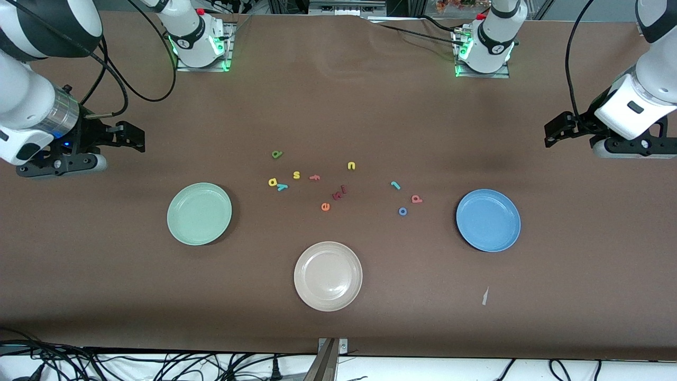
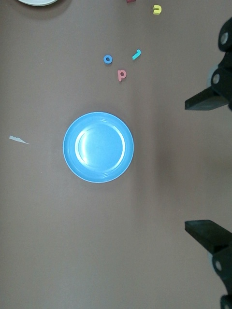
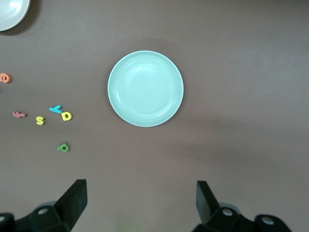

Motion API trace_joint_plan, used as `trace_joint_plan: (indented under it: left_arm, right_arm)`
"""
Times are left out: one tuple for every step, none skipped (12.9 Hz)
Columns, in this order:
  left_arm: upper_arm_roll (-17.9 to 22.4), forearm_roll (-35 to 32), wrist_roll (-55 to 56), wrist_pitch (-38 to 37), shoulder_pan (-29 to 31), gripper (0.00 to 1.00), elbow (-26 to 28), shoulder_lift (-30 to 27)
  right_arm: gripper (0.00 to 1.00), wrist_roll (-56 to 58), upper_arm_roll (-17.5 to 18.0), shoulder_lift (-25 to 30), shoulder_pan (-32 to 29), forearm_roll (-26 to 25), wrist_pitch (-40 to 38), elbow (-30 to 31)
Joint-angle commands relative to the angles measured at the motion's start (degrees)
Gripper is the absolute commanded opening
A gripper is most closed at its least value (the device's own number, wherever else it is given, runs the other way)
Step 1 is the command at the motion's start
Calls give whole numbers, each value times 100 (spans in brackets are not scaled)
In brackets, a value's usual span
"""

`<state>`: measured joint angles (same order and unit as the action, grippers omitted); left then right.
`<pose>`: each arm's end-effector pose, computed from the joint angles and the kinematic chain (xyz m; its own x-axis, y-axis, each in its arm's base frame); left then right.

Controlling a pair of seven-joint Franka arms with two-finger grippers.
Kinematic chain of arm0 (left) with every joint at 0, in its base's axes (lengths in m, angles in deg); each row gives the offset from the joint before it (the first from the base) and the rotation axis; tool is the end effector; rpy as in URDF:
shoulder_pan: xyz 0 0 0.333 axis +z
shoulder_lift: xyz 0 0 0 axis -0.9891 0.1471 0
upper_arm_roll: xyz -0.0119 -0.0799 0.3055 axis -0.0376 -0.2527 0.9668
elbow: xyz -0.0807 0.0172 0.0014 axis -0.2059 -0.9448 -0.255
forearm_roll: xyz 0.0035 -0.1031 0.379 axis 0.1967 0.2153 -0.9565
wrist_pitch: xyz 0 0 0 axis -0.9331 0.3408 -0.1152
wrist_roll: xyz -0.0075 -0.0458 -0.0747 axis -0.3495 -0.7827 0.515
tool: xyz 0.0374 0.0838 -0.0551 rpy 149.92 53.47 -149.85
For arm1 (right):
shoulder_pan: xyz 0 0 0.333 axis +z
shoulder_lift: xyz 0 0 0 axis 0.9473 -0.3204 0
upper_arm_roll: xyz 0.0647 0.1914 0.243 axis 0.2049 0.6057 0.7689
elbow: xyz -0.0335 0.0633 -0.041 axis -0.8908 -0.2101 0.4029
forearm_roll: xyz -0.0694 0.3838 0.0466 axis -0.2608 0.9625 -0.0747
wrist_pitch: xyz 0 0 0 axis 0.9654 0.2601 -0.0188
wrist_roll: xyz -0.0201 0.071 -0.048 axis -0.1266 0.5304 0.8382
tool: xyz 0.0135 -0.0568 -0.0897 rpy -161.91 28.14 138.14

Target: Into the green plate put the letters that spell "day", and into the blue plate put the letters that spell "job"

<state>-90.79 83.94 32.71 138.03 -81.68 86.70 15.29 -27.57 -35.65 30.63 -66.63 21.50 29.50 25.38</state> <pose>0.5591 -0.0446 0.5767 0.9996 -0.0008 -0.0287 -0.0010 -1.0000 -0.0068 0.5942 0.0796 0.5567 0.9838 0.1508 -0.0970 0.1526 -0.9882 0.0113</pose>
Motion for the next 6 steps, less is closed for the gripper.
trace_joint_plan:
  left_arm:
    - [-25, -76, -110, -139, -4, 100, -161, 66]
    - [-25, -76, -110, -139, -13, 100, -161, 66]
    - [-25, -76, -110, -139, -13, 100, -161, 66]
    - [-25, -76, -110, -139, -21, 100, -161, 66]
    - [-25, -76, -110, -139, -22, 100, -161, 66]
    - [-25, -76, -110, -139, -22, 100, -161, 66]
  right_arm:
    - [100, 36, -16, -11, -11, 98, -101, -72]
    - [100, -16, -16, -2, 15, 98, -162, -81]
    - [100, -17, 2, -2, 24, 98, -180, -81]
    - [100, 0, 2, -2, 24, 107, -189, -81]
    - [100, 1, 2, -11, 24, 107, -276, -72]
    - [100, 1, 2, -11, 24, 107, -338, -72]
